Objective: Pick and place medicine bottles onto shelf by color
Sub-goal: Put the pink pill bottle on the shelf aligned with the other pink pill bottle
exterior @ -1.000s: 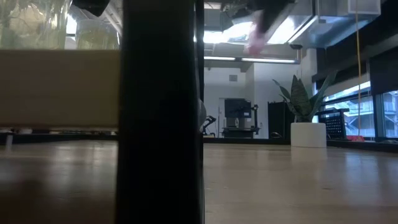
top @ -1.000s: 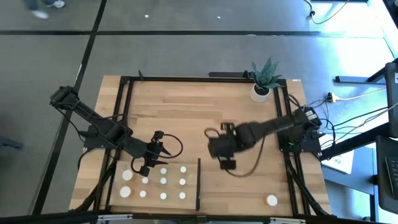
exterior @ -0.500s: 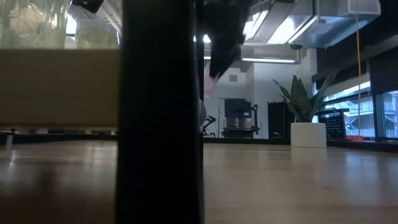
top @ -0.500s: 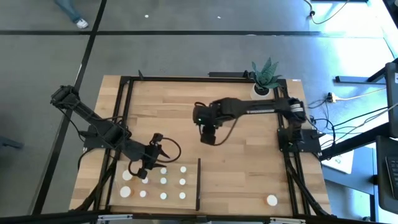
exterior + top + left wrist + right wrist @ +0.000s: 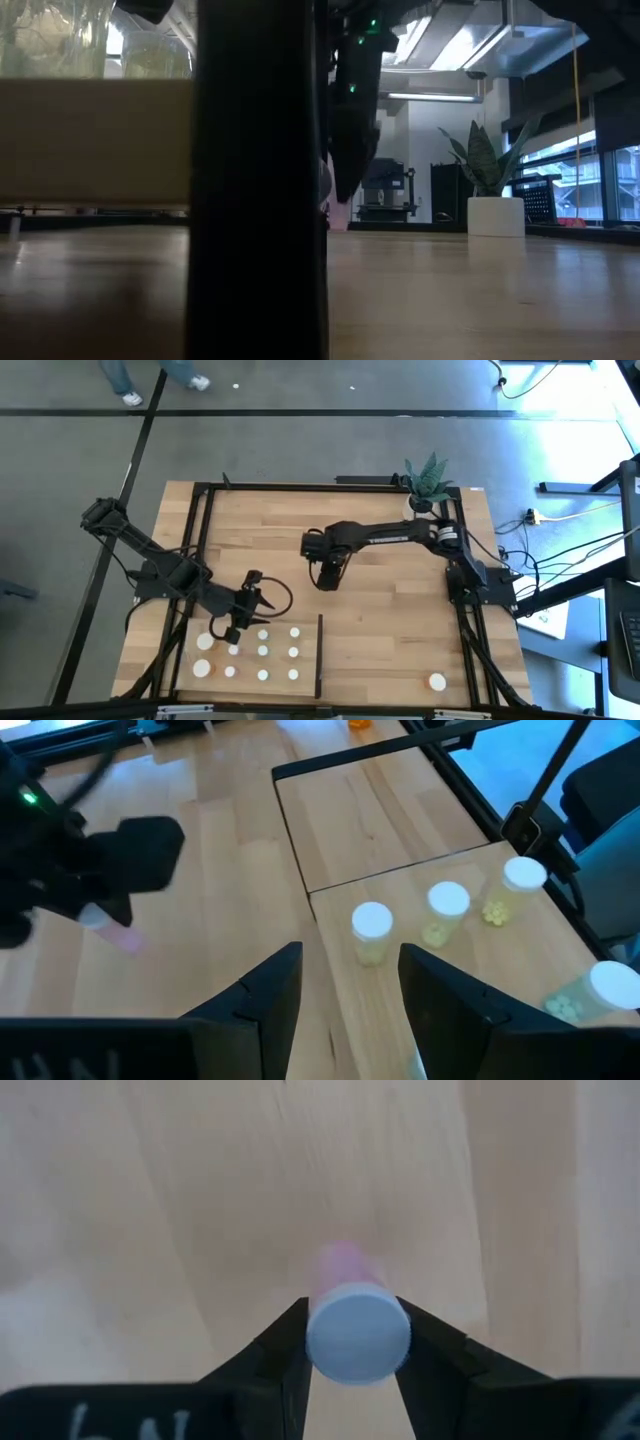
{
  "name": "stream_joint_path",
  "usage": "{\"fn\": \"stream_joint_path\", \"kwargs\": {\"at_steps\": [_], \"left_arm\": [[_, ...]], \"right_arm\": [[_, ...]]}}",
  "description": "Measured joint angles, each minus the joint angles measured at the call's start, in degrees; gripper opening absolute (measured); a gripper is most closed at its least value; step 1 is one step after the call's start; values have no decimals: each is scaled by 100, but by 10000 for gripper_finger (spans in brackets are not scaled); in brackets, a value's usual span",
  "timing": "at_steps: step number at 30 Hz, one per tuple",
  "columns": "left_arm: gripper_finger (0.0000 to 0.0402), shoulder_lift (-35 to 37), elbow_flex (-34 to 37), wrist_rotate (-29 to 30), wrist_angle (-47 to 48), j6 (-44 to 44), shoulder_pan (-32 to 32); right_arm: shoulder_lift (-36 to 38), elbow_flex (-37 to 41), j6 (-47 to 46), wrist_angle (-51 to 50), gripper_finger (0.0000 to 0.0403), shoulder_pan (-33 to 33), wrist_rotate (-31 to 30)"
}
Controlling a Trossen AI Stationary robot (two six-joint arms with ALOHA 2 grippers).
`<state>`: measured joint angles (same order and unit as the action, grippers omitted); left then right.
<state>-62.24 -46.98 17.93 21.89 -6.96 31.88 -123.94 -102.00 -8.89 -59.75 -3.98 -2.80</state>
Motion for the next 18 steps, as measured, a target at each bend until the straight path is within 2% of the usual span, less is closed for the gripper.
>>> {"fn": "stream_joint_path", "kwargs": {"at_steps": [18], "left_arm": [[159,0,0,2,0,7,-367]], "right_arm": [[-124,2,208,79,126,-36,-2]]}}
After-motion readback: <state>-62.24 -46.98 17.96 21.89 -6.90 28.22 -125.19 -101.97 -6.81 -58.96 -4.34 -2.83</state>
